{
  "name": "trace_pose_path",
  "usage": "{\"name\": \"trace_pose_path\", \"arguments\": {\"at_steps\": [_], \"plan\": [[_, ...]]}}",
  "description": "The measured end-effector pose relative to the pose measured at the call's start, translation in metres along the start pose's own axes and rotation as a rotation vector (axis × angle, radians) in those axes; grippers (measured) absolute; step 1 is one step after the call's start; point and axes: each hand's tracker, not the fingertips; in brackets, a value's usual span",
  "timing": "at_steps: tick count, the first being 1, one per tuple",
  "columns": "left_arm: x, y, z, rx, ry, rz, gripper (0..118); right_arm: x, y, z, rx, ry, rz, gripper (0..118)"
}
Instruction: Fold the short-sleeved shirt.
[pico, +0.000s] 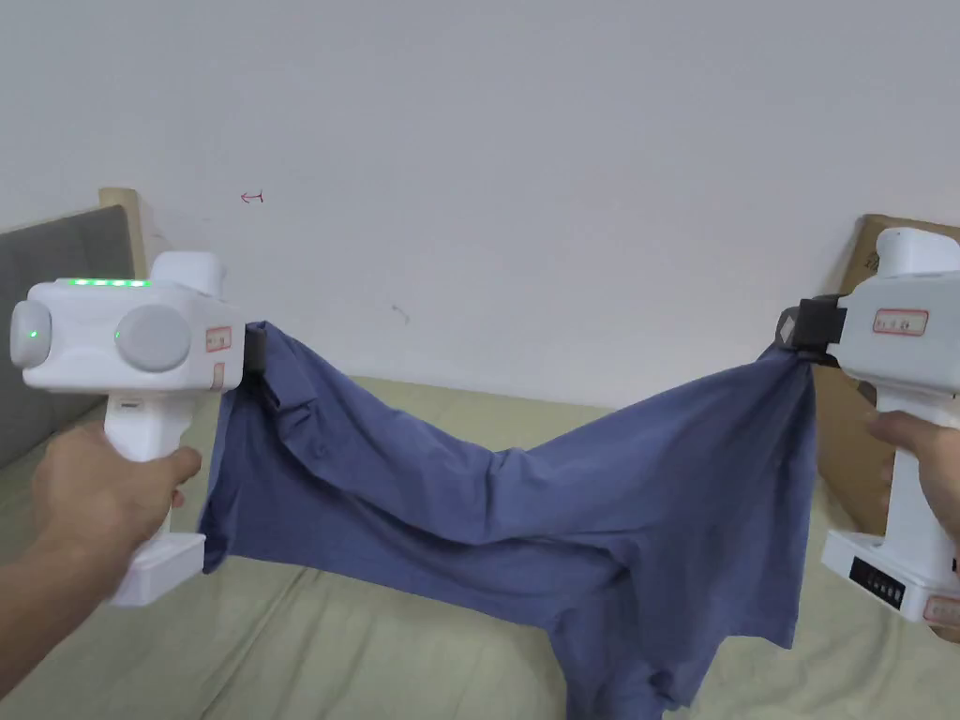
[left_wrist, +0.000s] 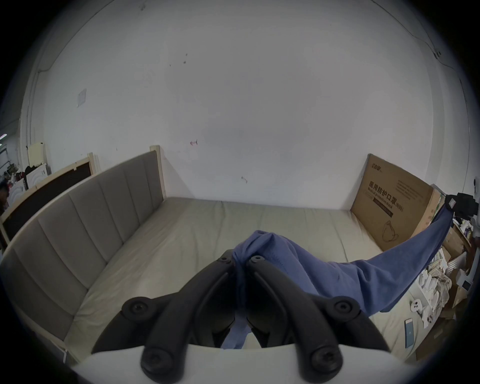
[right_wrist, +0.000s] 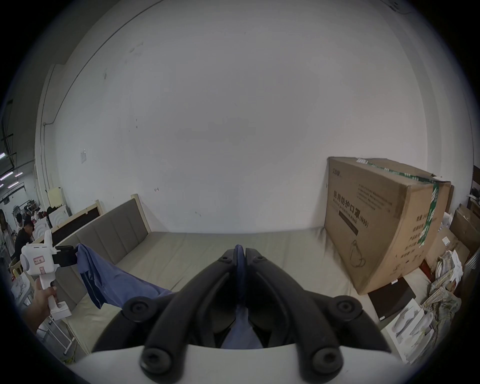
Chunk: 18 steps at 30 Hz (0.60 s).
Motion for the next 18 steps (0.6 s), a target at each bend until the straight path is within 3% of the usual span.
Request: {"name": "trace_pose_path", "arguments": {"at_steps": [6, 15, 18], "plan": [[-0.017, -0.075, 0.011, -0.094, -0.062, 0.034, 5, 0.016, -0.077, 0.024, -0.131, 0.049, -0.004, 5], [-0.031, -0.225, 0.072, -0.309, -0.127, -0.037, 5, 0.034, -0.237, 0.114, -0.392, 0.124, -0.029, 5], [-0.025, -0.265, 0.088, -0.362, -0.121, -0.089, 5, 0.041, -0.288, 0.132, -0.467, 0.092, -0.007, 5]]}}
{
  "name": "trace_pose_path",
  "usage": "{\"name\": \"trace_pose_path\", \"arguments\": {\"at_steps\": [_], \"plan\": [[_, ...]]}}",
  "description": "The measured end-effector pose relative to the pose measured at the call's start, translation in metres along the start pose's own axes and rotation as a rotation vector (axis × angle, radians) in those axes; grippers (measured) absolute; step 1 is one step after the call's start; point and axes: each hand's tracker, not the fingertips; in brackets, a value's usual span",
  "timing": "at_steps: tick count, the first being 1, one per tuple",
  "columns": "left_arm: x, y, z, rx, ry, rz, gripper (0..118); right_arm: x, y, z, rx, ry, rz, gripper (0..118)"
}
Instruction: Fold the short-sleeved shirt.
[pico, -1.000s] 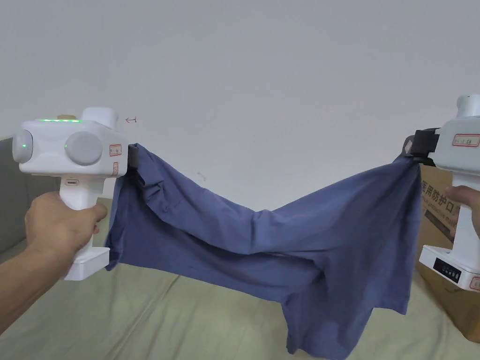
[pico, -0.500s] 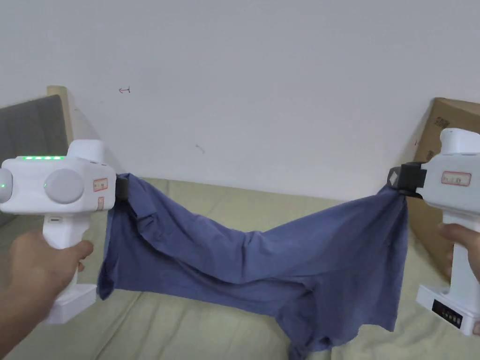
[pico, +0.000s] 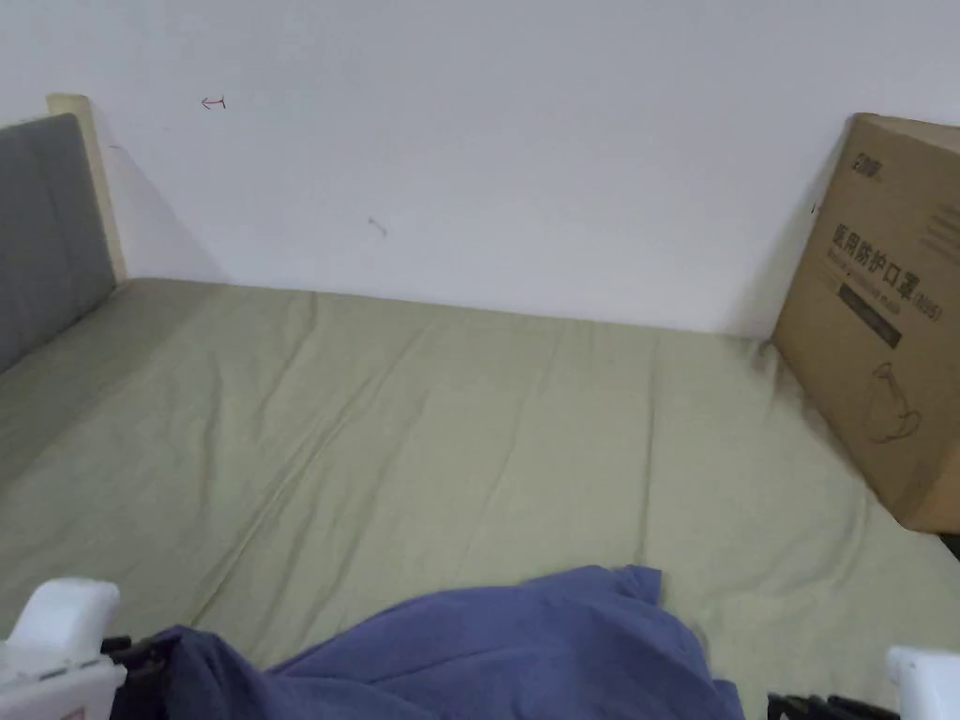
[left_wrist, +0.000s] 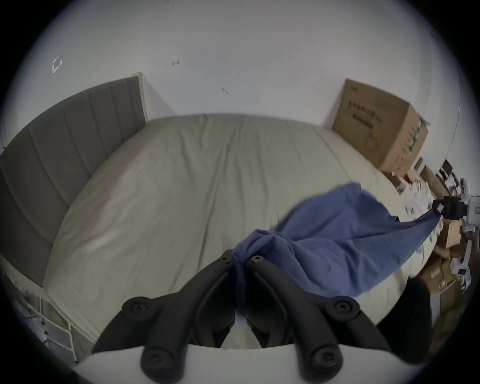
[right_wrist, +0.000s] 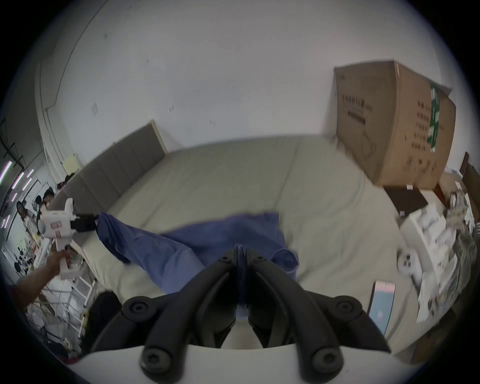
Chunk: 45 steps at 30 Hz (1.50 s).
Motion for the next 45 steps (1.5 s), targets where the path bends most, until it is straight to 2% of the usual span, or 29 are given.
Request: {"name": "trace_pose_path", "arguments": {"at_steps": [4, 6, 8, 9, 11, 12, 13, 14, 16, 18, 23, 24, 25, 26, 27, 28, 29, 30, 31, 34, 40, 44, 45], "plan": [[-0.004, -0.037, -0.01, -0.089, -0.008, -0.039, 5, 0.009, -0.047, -0.006, -0.091, -0.017, -0.053, 5], [-0.006, -0.046, -0.016, -0.169, -0.028, -0.043, 5, 0.018, -0.06, -0.013, -0.122, -0.028, -0.109, 5], [-0.007, -0.053, -0.019, -0.172, -0.015, -0.042, 5, 0.022, -0.066, -0.018, -0.159, -0.034, -0.11, 7], [-0.009, -0.053, -0.021, -0.205, -0.029, -0.04, 7, 0.025, -0.068, -0.02, -0.178, -0.067, -0.116, 18], [-0.012, -0.046, -0.014, -0.207, -0.024, 0.032, 12, 0.03, -0.063, -0.016, -0.197, -0.074, -0.138, 62], [-0.016, -0.041, -0.008, -0.194, -0.051, 0.071, 29, 0.032, -0.06, -0.011, -0.184, -0.061, -0.171, 88], [-0.021, -0.033, -0.001, -0.18, -0.083, 0.129, 57, 0.033, -0.054, -0.002, -0.16, -0.029, -0.197, 97], [-0.023, -0.026, 0.009, -0.157, -0.113, 0.179, 81, 0.031, -0.046, 0.008, -0.127, 0.004, -0.197, 99], [-0.033, -0.011, 0.036, -0.052, -0.199, 0.28, 84, 0.021, -0.029, 0.036, -0.028, 0.01, -0.169, 99], [-0.026, 0.004, 0.069, 0.031, -0.237, 0.317, 85, 0.006, -0.016, 0.067, 0.1, 0.022, -0.13, 99], [0.013, 0.011, 0.158, 0.328, -0.17, 0.183, 84, -0.053, -0.014, 0.137, 0.422, 0.05, -0.046, 99], [0.02, 0.007, 0.171, 0.374, -0.182, 0.17, 82, -0.063, -0.017, 0.145, 0.46, 0.054, -0.029, 98], [0.029, 0.003, 0.184, 0.405, -0.176, 0.154, 72, -0.074, -0.022, 0.152, 0.494, 0.054, -0.017, 97], [0.038, -0.003, 0.194, 0.436, -0.153, 0.143, 53, -0.086, -0.026, 0.157, 0.52, 0.036, 0.007, 91], [0.045, -0.008, 0.199, 0.453, -0.107, 0.144, 16, -0.094, -0.03, 0.16, 0.542, -0.003, 0.028, 70], [0.053, -0.013, 0.205, 0.459, -0.042, 0.161, 1, -0.104, -0.033, 0.161, 0.546, -0.048, 0.048, 39], [0.054, -0.019, 0.209, 0.474, -0.041, 0.184, 0, -0.112, -0.036, 0.161, 0.546, -0.074, 0.066, 8], [0.053, -0.022, 0.211, 0.47, -0.097, 0.186, 0, -0.118, -0.04, 0.163, 0.569, -0.078, 0.077, 1], [0.054, -0.025, 0.214, 0.465, -0.13, 0.205, 0, -0.12, -0.04, 0.161, 0.55, -0.057, 0.083, 1], [0.057, -0.031, 0.216, 0.473, -0.076, 0.185, 0, -0.124, -0.04, 0.164, 0.543, -0.05, 0.09, 1], [0.047, -0.027, 0.209, 0.447, -0.079, 0.185, 0, -0.106, -0.029, 0.163, 0.537, -0.029, 0.031, 1], [0.037, -0.024, 0.199, 0.429, -0.096, 0.234, 0, -0.085, 0.0, 0.133, 0.447, -0.034, 0.002, 1], [0.037, -0.024, 0.195, 0.425, -0.096, 0.237, 0, -0.074, 0.016, 0.114, 0.372, -0.029, -0.014, 9]]}}
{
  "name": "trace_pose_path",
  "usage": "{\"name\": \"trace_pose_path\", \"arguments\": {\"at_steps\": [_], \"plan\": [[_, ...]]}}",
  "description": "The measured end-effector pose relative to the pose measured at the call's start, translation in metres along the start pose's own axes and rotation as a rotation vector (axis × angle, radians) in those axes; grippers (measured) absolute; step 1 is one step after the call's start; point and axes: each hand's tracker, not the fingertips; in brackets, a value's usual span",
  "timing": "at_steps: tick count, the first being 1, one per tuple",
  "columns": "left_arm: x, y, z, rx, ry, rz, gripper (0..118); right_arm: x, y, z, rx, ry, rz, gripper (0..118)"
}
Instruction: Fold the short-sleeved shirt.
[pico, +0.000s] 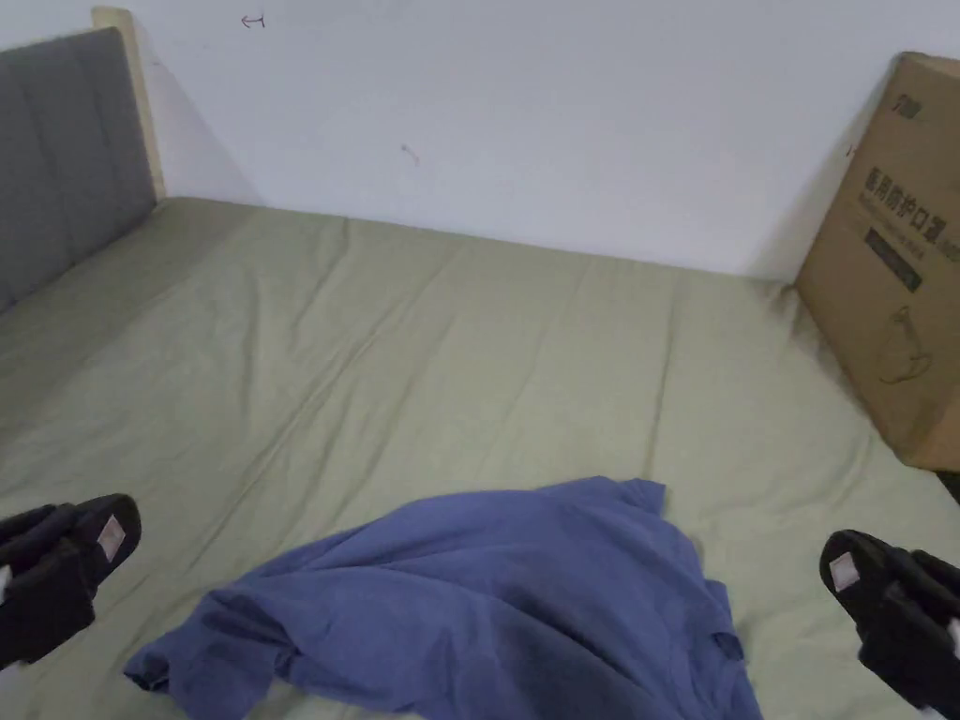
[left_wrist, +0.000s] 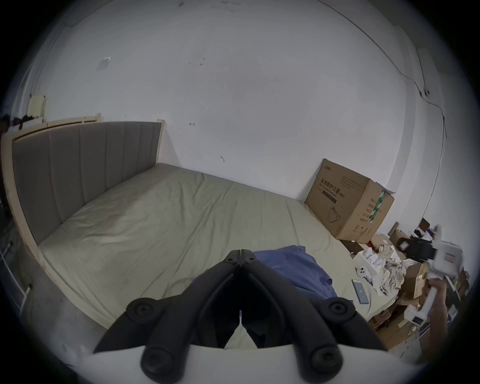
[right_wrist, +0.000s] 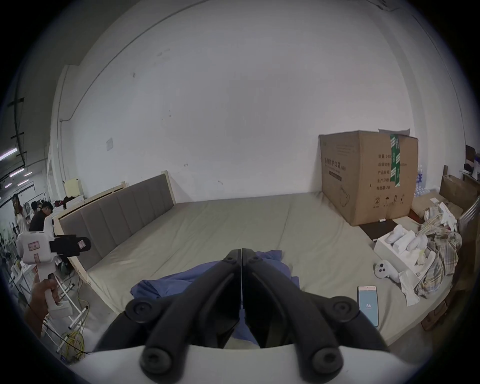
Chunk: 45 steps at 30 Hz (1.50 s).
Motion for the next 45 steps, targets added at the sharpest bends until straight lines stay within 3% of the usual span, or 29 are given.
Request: {"name": "trace_pose_path", "arguments": {"at_steps": [1, 2, 3, 6, 9, 10, 11, 13, 18, 20, 22, 24, 26, 30, 32, 33, 38, 42, 45], "plan": [[0.0, -0.002, -0.005, -0.008, 0.006, -0.005, 0, 0.011, 0.005, -0.024, -0.03, -0.006, -0.023, 29], [-0.001, -0.005, -0.008, -0.016, 0.018, -0.006, 0, 0.022, 0.009, -0.053, -0.05, -0.022, -0.056, 61], [-0.003, -0.007, -0.01, -0.022, 0.018, 0.001, 0, 0.031, 0.014, -0.081, -0.107, -0.019, -0.085, 102], [-0.007, -0.015, -0.021, -0.054, 0.014, 0.026, 0, 0.063, 0.018, -0.188, -0.292, -0.015, -0.175, 110], [-0.014, -0.023, -0.032, -0.08, 0.022, 0.047, 0, 0.089, 0.007, -0.291, -0.507, -0.02, -0.282, 110], [-0.017, -0.025, -0.036, -0.085, 0.032, 0.059, 0, 0.094, -0.001, -0.319, -0.537, -0.068, -0.326, 110], [-0.019, -0.027, -0.04, -0.09, 0.034, 0.062, 0, 0.095, -0.007, -0.339, -0.551, -0.101, -0.309, 110], [-0.025, -0.031, -0.051, -0.119, 0.059, 0.066, 0, 0.093, -0.018, -0.379, -0.597, -0.109, -0.202, 110], [-0.037, -0.042, -0.077, -0.185, 0.088, 0.067, 0, 0.081, -0.034, -0.435, -0.657, -0.094, -0.085, 109], [-0.042, -0.047, -0.086, -0.201, 0.088, 0.078, 0, 0.077, -0.039, -0.452, -0.701, -0.096, -0.064, 103], [-0.044, -0.05, -0.092, -0.215, 0.09, 0.09, 0, 0.074, -0.043, -0.457, -0.694, -0.097, -0.072, 69], [-0.047, -0.053, -0.097, -0.223, 0.091, 0.096, 0, 0.067, -0.044, -0.458, -0.694, -0.099, -0.077, 14], [-0.051, -0.054, -0.102, -0.234, 0.099, 0.104, 0, 0.059, -0.042, -0.452, -0.696, -0.096, -0.081, 13], [-0.065, -0.051, -0.107, -0.237, 0.119, 0.139, 4, 0.042, -0.021, -0.426, -0.587, -0.072, 0.099, 12], [-0.078, -0.048, -0.114, -0.251, 0.167, 0.157, 29, 0.038, -0.005, -0.407, -0.56, -0.013, 0.083, 12], [-0.087, -0.048, -0.118, -0.263, 0.178, 0.19, 57, 0.036, 0.004, -0.394, -0.53, 0.003, 0.059, 12], [-0.145, -0.063, -0.156, -0.37, 0.148, 0.441, 62, 0.019, 0.054, -0.306, -0.364, 0.085, 0.084, 12], [-0.151, -0.077, -0.186, -0.462, 0.187, 0.345, 62, 0.016, 0.083, -0.244, -0.257, 0.144, 0.096, 12], [-0.159, -0.093, -0.212, -0.552, 0.151, 0.386, 62, 0.015, 0.098, -0.204, -0.203, 0.171, 0.094, 12]]}}
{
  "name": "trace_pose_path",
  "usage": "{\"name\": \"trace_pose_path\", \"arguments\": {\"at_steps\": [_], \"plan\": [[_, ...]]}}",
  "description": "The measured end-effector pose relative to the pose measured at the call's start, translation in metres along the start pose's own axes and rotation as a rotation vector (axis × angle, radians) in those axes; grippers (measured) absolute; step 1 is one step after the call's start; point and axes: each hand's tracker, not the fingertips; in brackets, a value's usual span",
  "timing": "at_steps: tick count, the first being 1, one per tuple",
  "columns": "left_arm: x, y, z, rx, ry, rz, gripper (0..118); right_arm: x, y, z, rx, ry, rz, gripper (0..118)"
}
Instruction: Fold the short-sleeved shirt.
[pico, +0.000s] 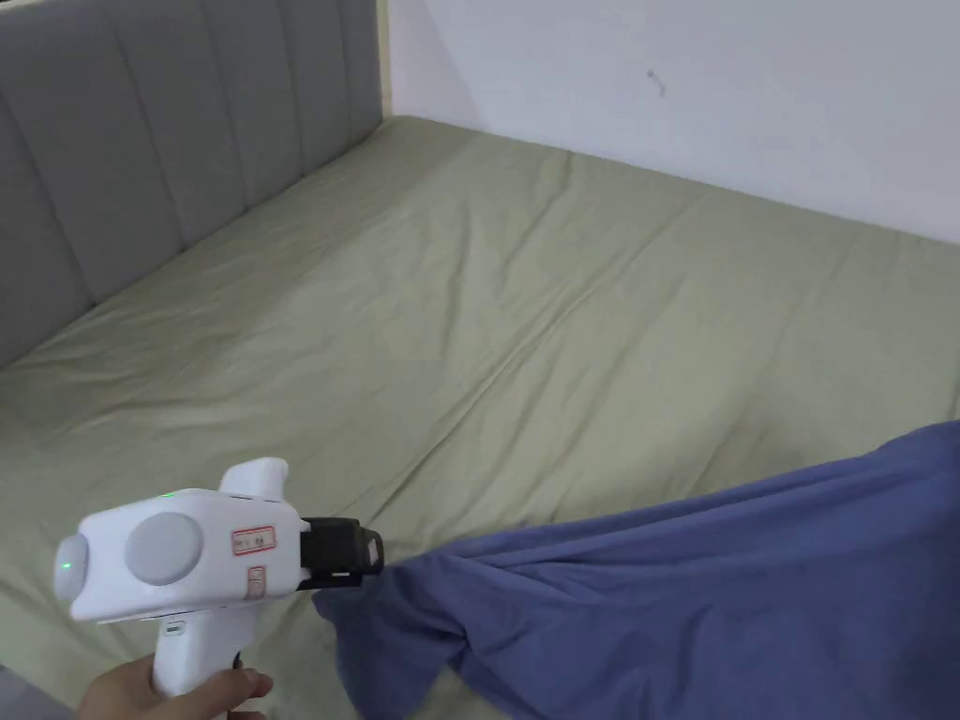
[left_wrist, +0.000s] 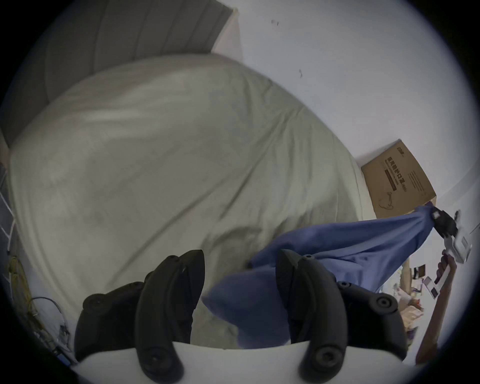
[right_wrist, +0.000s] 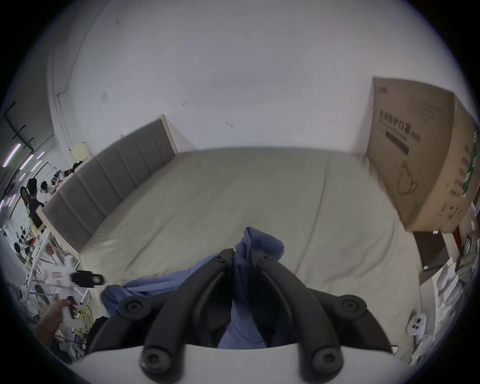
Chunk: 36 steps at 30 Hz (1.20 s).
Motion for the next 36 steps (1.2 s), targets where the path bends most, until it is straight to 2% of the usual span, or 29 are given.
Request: {"name": "trace_pose_path", "arguments": {"at_steps": [3, 6, 8, 9, 10, 11, 14, 16, 20, 27, 30, 34, 36], "plan": [[0.007, -0.001, -0.024, -0.053, -0.037, -0.006, 62, 0.0, 0.002, 0.025, 0.046, -0.015, 0.005, 12], [0.028, -0.007, -0.04, -0.142, -0.007, -0.128, 61, 0.006, 0.003, 0.035, 0.053, -0.012, -0.018, 12], [0.042, -0.011, -0.038, -0.131, 0.021, -0.183, 58, 0.01, 0.001, 0.04, 0.05, -0.015, -0.03, 12], [0.044, -0.01, -0.037, -0.132, 0.011, -0.183, 42, 0.013, 0.0, 0.04, 0.049, -0.012, -0.034, 12], [0.045, -0.008, -0.035, -0.134, -0.02, -0.168, 16, 0.013, -0.002, 0.041, 0.049, -0.016, -0.035, 12], [0.047, -0.006, -0.035, -0.134, -0.036, -0.141, 9, 0.013, -0.003, 0.043, 0.046, -0.021, -0.035, 12], [0.057, -0.005, -0.036, -0.167, -0.012, -0.189, 8, 0.017, -0.006, 0.047, 0.052, -0.009, -0.065, 12], [0.056, -0.002, -0.033, -0.149, -0.027, -0.168, 8, 0.017, -0.007, 0.051, 0.062, -0.009, -0.074, 12], [0.059, 0.017, -0.008, -0.065, -0.089, -0.119, 8, 0.015, -0.008, 0.062, 0.081, -0.001, -0.074, 12], [0.082, 0.055, 0.043, 0.046, -0.153, -0.148, 8, 0.011, 0.0, 0.083, 0.141, 0.014, -0.071, 12], [0.095, 0.066, 0.065, 0.092, -0.176, -0.166, 8, 0.009, 0.008, 0.094, 0.176, -0.011, -0.045, 12], [0.115, 0.085, 0.091, 0.148, -0.205, -0.195, 8, 0.011, 0.025, 0.109, 0.215, -0.005, -0.068, 12], [0.13, 0.093, 0.105, 0.173, -0.239, -0.194, 8, 0.01, 0.037, 0.116, 0.247, -0.026, -0.053, 12]]}}
